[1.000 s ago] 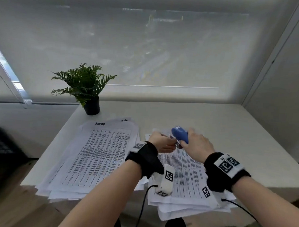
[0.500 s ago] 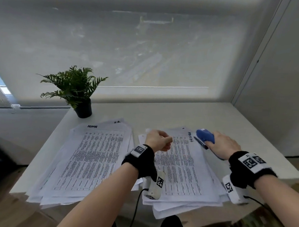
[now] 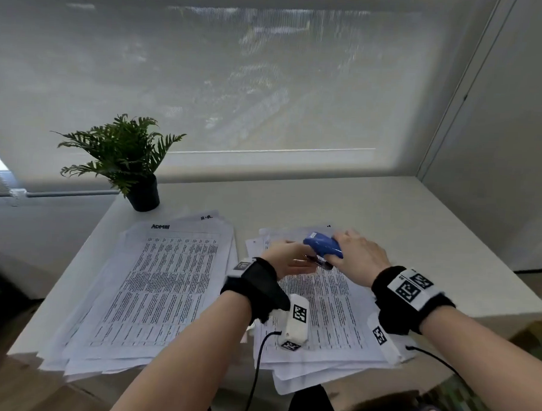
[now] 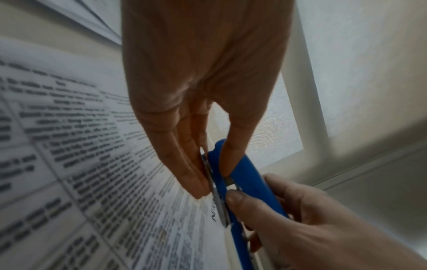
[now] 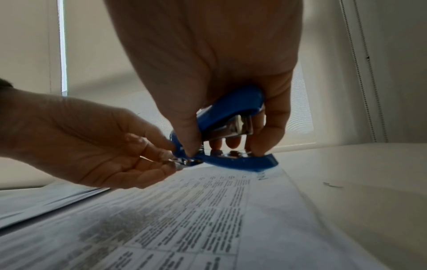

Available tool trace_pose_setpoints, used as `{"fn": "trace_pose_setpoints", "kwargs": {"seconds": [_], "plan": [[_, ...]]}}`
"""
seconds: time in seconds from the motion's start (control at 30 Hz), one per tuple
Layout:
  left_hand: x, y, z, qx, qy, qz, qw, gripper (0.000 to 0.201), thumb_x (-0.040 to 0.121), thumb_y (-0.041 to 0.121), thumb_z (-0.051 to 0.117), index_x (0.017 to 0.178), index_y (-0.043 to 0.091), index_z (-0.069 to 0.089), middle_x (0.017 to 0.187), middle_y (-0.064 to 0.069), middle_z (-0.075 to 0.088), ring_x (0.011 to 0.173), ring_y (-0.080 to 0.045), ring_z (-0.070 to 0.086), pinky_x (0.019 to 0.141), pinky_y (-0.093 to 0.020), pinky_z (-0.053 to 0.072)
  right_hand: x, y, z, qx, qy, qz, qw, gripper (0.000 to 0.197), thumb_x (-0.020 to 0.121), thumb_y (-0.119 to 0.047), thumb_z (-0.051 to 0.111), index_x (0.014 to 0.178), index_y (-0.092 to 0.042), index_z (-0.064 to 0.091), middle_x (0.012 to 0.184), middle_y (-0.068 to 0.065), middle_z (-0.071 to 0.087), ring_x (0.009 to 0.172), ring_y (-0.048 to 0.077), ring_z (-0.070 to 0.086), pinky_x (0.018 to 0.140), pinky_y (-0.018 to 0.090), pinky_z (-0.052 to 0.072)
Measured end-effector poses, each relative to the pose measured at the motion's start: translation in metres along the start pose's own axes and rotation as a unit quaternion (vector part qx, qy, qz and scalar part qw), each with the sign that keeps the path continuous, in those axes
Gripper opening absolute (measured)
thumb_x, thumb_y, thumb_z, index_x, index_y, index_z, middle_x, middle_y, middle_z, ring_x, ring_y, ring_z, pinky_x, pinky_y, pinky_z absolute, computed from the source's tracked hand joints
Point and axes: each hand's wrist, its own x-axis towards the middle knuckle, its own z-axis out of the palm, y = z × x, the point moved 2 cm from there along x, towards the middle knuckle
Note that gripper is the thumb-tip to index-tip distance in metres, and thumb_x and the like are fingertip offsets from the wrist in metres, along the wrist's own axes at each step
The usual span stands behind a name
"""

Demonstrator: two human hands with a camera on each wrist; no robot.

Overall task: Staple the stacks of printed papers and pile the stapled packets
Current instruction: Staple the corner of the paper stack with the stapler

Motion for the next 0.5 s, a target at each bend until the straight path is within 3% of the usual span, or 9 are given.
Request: {"fn": "trace_pose_setpoints", "kwargs": {"seconds": [0.1, 0.3, 0.4, 0.5], "plan": [[0.000, 0.000, -0.009, 0.017, -0.002, 0.017, 1.000, 0.013, 0.088, -0.007, 0.055, 0.082, 0.000, 0.063, 0.059, -0.006, 0.070, 0.053, -0.012, 0.068, 0.062, -0.019, 0.059, 0.000, -0.003, -0.002, 0.005, -0.001, -0.013, 1.000, 0.034, 0.092, -0.041, 0.050, 0.120, -0.021, 0.050, 0.118, 0.006, 0.052, 0.106, 0.028, 0.059, 0.087, 0.036, 0.046], [0.000, 0.007, -0.014, 0.024, -0.032, 0.001, 0.999, 0.012, 0.088, -0.003, 0.058, 0.098, -0.001, 0.066, 0.071, -0.006, 0.073, 0.063, -0.012, 0.072, 0.071, -0.020, 0.059, -0.003, 0.004, -0.009, 0.016, -0.010, -0.022, 1.000, 0.031, 0.090, -0.041, 0.054, 0.113, -0.021, 0.053, 0.113, 0.006, 0.059, 0.103, 0.028, 0.059, 0.080, 0.032, 0.043], [0.001, 0.012, -0.011, 0.023, -0.031, -0.004, 0.999, 0.007, 0.088, 0.001, 0.061, 0.088, 0.005, 0.066, 0.068, -0.004, 0.073, 0.062, -0.010, 0.071, 0.069, -0.019, 0.059, -0.003, 0.010, -0.015, 0.013, -0.002, -0.021, 1.000, 0.030, 0.089, -0.040, 0.055, 0.112, -0.022, 0.052, 0.113, 0.005, 0.063, 0.103, 0.028, 0.060, 0.074, 0.030, 0.038], [0.005, 0.016, -0.003, 0.035, -0.008, 0.009, 0.999, 0.008, 0.086, 0.003, 0.065, 0.080, 0.009, 0.065, 0.063, -0.002, 0.070, 0.056, -0.009, 0.068, 0.063, -0.018, 0.058, 0.000, 0.016, -0.020, 0.003, 0.009, -0.010, 1.000, 0.031, 0.089, -0.037, 0.056, 0.116, -0.022, 0.051, 0.115, 0.006, 0.062, 0.104, 0.028, 0.060, 0.076, 0.031, 0.039]]}}
